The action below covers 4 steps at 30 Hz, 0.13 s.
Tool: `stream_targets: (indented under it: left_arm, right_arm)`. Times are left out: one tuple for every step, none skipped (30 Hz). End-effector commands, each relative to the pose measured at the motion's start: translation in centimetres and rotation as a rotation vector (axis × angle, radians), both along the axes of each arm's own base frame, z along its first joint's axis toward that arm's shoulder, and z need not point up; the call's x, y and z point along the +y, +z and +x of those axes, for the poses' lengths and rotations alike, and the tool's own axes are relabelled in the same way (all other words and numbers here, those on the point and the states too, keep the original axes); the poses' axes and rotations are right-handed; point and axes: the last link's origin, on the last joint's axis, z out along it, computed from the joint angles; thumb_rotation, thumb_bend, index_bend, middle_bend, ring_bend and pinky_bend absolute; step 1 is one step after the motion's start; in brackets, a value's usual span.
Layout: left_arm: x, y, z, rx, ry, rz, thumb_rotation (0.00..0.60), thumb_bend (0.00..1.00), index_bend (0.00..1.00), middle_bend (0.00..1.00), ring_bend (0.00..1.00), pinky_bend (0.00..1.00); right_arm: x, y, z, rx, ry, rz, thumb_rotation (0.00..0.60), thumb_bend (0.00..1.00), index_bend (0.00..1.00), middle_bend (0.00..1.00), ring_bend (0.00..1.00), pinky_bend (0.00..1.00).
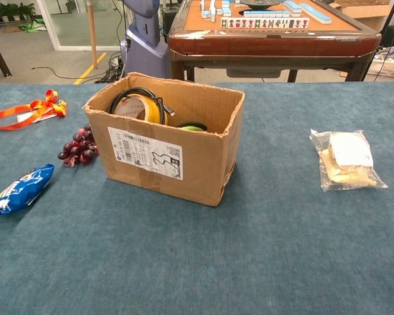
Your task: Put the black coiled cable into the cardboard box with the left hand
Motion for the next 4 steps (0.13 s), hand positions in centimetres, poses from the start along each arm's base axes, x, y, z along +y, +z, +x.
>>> stream_targets:
  left_arm:
    - [0.26, -0.32, -0.38, -0.003, 0.014, -0.015, 0.6, 0.31, 0.34, 0.77, 0.68, 0.91]
    - [0.29, -0.34, -0.43, -0.003, 0.016, -0.015, 0.6, 0.31, 0.34, 0.77, 0.68, 0.91]
    - [0.29, -0.34, -0.44, -0.003, 0.016, -0.013, 0.6, 0.31, 0.34, 0.77, 0.68, 0.91]
    - [0.25, -0.31, -0.43, -0.004, 0.015, -0.012, 0.6, 0.31, 0.34, 0.77, 0.68, 0.91]
  right_arm:
    - [-0.22, 0.02, -0.25, -0.001, -0.012, 0.005, 0.6, 0.0, 0.35, 0.37, 0.23, 0.44]
    - [-0.31, 0.01, -0.3, -0.002, -0.014, 0.008, 0.6, 0.0, 0.35, 0.37, 0.23, 0.44]
    - [-0.38, -0.01, -0.31, -0.001, -0.014, 0.011, 0.6, 0.0, 0.35, 0.37, 0.23, 0.44]
    - [-0.42, -0.03, -0.3, -0.001, -0.013, 0.013, 0.6, 0.0, 0.35, 0.37, 0.23, 0.44]
